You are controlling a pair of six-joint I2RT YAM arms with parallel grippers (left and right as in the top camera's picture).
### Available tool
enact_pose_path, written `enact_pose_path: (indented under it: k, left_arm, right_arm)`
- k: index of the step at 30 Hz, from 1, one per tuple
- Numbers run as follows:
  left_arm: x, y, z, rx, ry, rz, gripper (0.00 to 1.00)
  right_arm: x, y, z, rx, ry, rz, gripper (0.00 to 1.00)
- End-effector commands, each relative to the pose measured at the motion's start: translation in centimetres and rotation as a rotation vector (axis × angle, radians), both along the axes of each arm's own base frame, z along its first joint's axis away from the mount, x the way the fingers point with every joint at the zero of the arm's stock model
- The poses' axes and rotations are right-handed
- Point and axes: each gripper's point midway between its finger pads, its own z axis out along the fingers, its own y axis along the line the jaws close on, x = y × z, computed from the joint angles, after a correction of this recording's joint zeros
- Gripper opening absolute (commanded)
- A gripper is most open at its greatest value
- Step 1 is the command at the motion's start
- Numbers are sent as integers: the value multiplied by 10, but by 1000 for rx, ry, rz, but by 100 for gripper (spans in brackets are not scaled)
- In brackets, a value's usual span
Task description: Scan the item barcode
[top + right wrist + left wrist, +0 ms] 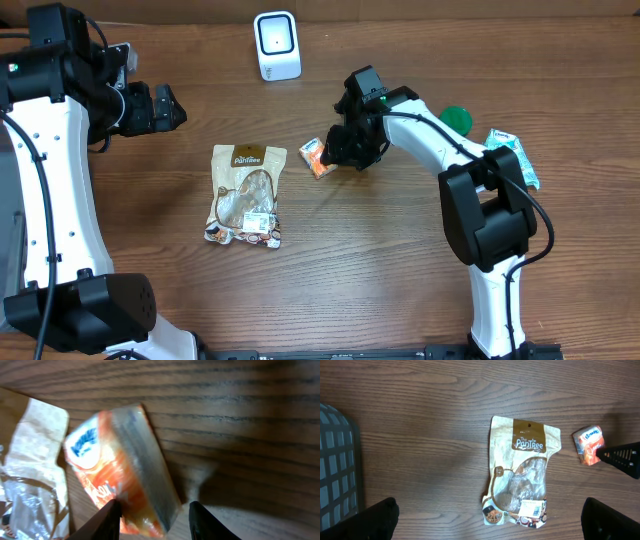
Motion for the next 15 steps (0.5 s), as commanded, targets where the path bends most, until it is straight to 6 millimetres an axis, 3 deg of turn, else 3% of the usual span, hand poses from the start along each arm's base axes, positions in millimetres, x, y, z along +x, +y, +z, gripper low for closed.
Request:
enact_pose_path:
  k: [1,3,9,13,15]
  left_arm:
    - [1,-2,8,17,-25,-32,100]
    - [1,-2,8,17,-26,-32,100]
    - [1,-2,8,17,-25,-32,100]
    - [1,-2,8,18,-27,-32,99]
    - [1,-2,8,18,-26,-32,100]
  right_arm:
    - [-6,0,-12,-3,32,9,41]
    - [-6,1,-12,0,34,9,41]
    - [-4,3,-11,11,35,-10,4]
    - [-8,14,-4,86,60,7,4]
    - [-12,22,12,183,73,45,4]
